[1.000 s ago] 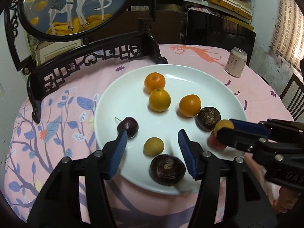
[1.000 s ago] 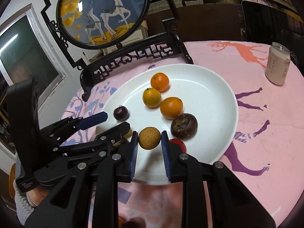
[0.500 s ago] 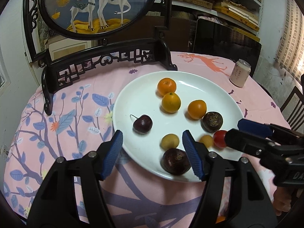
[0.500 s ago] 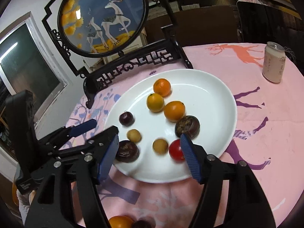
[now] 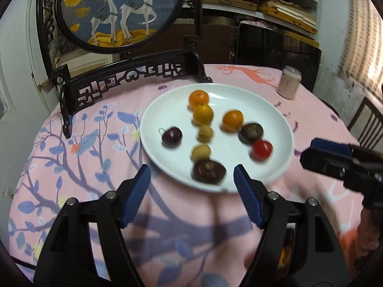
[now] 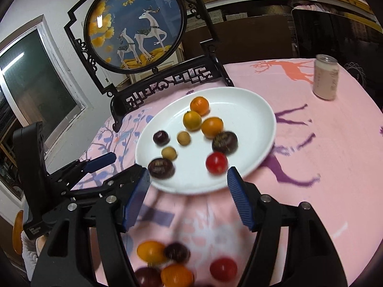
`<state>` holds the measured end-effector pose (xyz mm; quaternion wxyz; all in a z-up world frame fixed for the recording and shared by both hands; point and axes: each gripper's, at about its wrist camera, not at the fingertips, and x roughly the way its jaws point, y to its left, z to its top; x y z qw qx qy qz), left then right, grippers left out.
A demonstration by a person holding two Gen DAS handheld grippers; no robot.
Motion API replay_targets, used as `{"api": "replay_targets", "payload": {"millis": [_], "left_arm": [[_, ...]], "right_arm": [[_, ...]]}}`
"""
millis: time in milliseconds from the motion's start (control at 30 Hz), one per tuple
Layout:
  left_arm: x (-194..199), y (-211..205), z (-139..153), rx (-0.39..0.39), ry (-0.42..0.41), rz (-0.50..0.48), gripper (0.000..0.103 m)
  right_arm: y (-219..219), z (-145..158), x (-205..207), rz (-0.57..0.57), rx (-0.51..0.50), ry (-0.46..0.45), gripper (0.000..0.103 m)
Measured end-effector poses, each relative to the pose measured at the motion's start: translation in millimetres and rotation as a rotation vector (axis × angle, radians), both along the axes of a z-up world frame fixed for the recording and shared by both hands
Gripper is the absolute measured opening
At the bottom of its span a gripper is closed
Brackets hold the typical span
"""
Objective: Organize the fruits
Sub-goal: 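Move both tools back to the fruit cluster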
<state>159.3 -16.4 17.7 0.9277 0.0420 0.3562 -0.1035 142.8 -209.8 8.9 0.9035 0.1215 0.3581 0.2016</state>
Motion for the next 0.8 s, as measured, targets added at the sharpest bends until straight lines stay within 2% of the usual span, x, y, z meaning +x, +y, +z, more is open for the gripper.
{"api": "replay_targets", "payload": {"millis": [133, 300, 533, 800], "left_arm": [[-25.6, -10.7, -6.3, 0.034, -0.003, -0.039, 0.080], [-55.6, -23.0, -17.0, 0.092, -0.003, -0.080, 0.085], [-75.1, -26.9, -28.6, 0.120, 0.015, -0.100, 0.090], [-76.4, -31.1, -35.2, 0.108, 0.042, -0.135, 0.092]], "right_arm": [[-8.3, -4.3, -31.2, -0.023, -0.029, -0.027, 0.069], [-26.9, -12.6, -69.3, -0.080, -0.017, -0.062, 0.091], [-47.4, -24.8, -98.1, -0.139, 0.015, -0.058, 0.093], [-51.2, -28.1, -100.0, -0.159, 0.018, -0.045, 0.094]]}}
